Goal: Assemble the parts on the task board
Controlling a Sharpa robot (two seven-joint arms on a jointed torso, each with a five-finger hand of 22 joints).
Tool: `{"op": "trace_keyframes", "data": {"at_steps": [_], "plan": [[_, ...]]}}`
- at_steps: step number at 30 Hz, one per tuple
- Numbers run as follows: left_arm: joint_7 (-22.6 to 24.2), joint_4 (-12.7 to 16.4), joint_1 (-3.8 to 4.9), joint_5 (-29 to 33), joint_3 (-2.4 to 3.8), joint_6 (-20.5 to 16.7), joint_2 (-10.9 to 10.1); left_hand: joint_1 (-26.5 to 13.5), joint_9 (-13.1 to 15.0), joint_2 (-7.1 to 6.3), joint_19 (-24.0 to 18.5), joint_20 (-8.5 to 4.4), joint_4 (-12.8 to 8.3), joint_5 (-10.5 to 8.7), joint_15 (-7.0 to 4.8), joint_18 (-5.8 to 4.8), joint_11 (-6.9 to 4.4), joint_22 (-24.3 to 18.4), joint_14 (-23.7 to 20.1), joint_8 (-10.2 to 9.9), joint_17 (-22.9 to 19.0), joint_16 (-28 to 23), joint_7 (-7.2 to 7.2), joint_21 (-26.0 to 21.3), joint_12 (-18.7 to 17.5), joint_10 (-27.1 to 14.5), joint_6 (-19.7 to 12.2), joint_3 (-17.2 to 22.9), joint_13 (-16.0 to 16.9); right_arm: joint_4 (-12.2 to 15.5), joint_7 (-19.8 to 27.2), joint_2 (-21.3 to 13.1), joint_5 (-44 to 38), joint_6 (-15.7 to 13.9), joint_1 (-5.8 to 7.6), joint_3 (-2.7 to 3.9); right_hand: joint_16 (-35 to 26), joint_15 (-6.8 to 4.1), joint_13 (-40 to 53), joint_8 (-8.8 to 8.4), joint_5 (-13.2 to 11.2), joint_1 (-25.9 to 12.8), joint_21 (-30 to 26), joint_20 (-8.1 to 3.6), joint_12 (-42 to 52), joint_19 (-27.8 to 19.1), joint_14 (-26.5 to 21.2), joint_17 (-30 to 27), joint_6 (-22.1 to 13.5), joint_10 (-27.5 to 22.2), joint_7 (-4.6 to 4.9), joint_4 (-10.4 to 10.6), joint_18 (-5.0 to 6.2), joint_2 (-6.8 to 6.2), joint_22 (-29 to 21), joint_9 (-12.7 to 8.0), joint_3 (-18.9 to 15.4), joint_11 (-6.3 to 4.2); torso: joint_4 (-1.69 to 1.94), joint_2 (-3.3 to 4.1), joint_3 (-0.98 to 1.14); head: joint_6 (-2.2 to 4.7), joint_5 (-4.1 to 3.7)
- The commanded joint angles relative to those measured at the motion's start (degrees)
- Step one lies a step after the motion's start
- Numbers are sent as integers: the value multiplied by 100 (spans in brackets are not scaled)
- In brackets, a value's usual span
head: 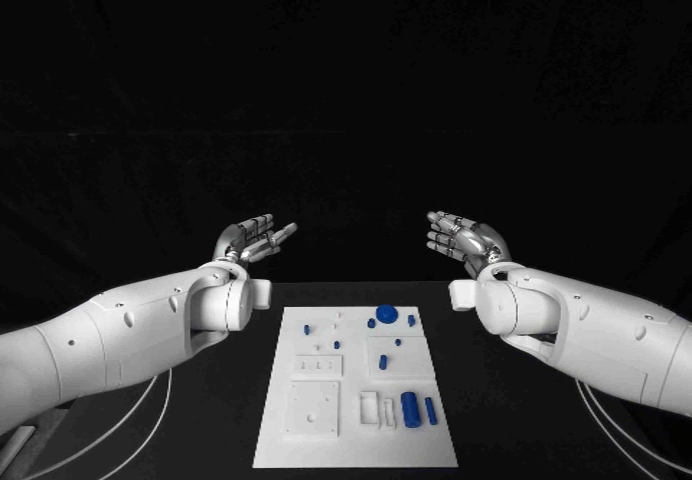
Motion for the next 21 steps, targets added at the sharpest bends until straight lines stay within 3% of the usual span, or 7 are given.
{"op": "trace_keyframes", "data": {"at_steps": [1,8,12,13,15,17,21], "plan": [[-538,-296,139,-29,-67,782,104,246,15,-23,137,46,65,36,14,117,4,18,104,43,12,37,13,34,28,132,135,31,14,-312,-821,82,-520,1376,82,62,43,34,19,45,260,614,48,-14,48,203,213,16,214,224,109,-253,27,48,21,16,-344,27,-2,0,0,0,-1],[-718,-648,320,-32,-172,1014,219,215,16,5,159,46,3,30,4,122,12,21,165,44,15,40,26,38,30,188,167,42,16,-731,-1216,186,-715,1982,198,169,77,112,50,88,235,1046,257,-289,78,1625,1004,44,1036,1003,80,-763,-116,-7,124,54,-433,34,-2,0,0,0,-1],[-720,-653,322,-33,-173,1017,220,193,20,45,328,43,-53,27,13,146,41,38,418,47,27,52,57,66,34,282,242,53,20,-796,-1278,202,-745,2076,216,185,114,-59,90,118,234,1044,358,-489,105,2087,2177,88,1913,2097,33,-974,-166,-31,128,86,-274,-49,-2,0,0,0,-1],[-672,-532,330,-33,-182,1100,64,168,21,70,400,43,-104,23,18,157,50,42,523,48,32,57,69,72,36,319,273,60,22,-1150,-979,335,-2915,1629,213,181,122,-107,102,130,229,1035,394,-537,129,2187,2322,97,2143,2400,16,-1009,-170,-37,129,98,-214,-87,-2,-9,-15,-147,174],[-624,-485,330,-35,-186,1098,25,119,25,132,565,38,-209,21,33,183,81,56,776,52,44,69,96,101,41,439,373,68,27,-1203,-927,381,-3455,1564,209,181,117,-261,104,151,239,997,529,-695,130,2507,2736,103,2798,2733,-49,-1118,-180,-76,146,123,-9,-199,-6,-14,-17,-156,178],[-564,-413,330,-40,-189,1092,-33,40,38,309,741,-14,-432,37,88,209,181,80,1408,63,67,103,178,182,57,909,719,63,48,-1256,-889,439,-4034,1518,200,181,192,-418,104,175,244,988,687,-849,135,2826,3121,139,2991,2929,-79,-1177,-157,-107,192,135,159,-278,-9,-17,-21,-160,185],[-453,-198,337,-44,-192,1088,-191,-94,83,674,1420,-592,-942,97,93,-175,237,195,3087,119,150,336,250,586,144,2765,1656,-29,110,-1318,-975,555,-5179,1593,173,182,246,-765,103,145,183,1025,1202,-1262,130,3490,4073,237,3238,3208,-136,-1175,-230,-267,422,126,309,-423,0,5,-20,-169,191]]}}
